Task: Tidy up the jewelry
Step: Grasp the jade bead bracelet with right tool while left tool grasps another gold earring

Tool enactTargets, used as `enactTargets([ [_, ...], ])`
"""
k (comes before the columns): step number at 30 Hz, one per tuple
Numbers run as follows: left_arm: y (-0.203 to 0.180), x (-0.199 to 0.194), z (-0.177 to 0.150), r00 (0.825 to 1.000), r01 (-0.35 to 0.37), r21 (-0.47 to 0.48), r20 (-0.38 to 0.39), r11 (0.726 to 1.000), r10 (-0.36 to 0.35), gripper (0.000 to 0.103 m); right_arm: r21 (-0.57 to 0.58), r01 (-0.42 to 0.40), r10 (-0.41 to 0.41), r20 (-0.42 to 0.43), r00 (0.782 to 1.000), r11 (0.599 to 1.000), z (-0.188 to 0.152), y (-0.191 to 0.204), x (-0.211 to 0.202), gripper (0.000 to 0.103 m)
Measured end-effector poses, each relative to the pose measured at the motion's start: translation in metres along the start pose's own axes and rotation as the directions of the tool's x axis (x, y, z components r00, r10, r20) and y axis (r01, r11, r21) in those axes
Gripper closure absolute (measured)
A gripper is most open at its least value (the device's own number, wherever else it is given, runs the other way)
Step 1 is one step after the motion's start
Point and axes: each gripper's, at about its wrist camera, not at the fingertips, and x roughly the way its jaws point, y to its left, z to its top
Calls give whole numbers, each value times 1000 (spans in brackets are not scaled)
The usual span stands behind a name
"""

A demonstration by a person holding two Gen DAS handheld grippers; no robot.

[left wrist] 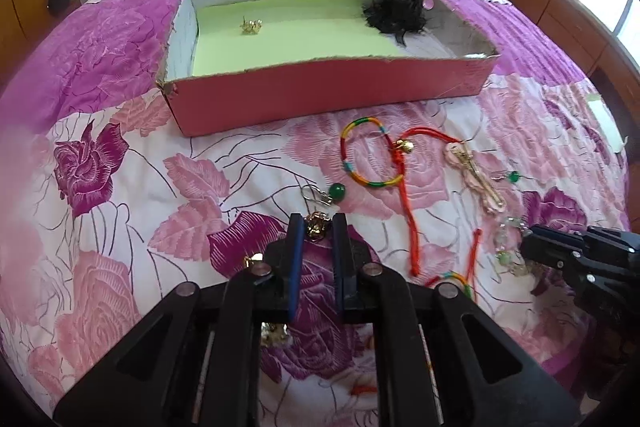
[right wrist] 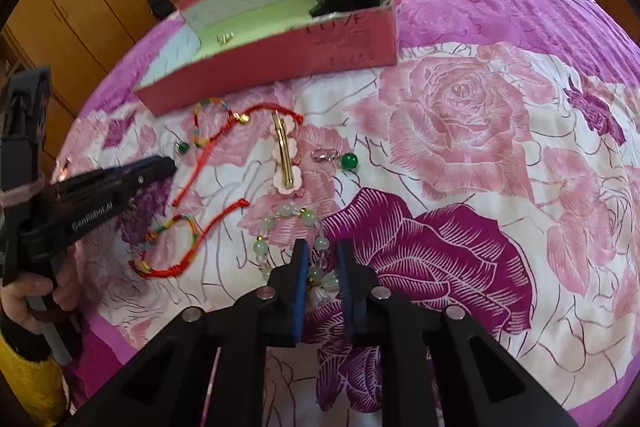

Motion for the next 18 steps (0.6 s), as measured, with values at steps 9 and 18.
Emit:
enactTargets([
  [9,-7,-33,2,997,22,8,74,1000,-22,98,14,-58,56,85,995,998,-2,-4,-24,100],
  [18,-13,-48,3,994,21,19,111,1000,-23,98,-34,-68,71,127,989,997,-2,4,-44,99],
])
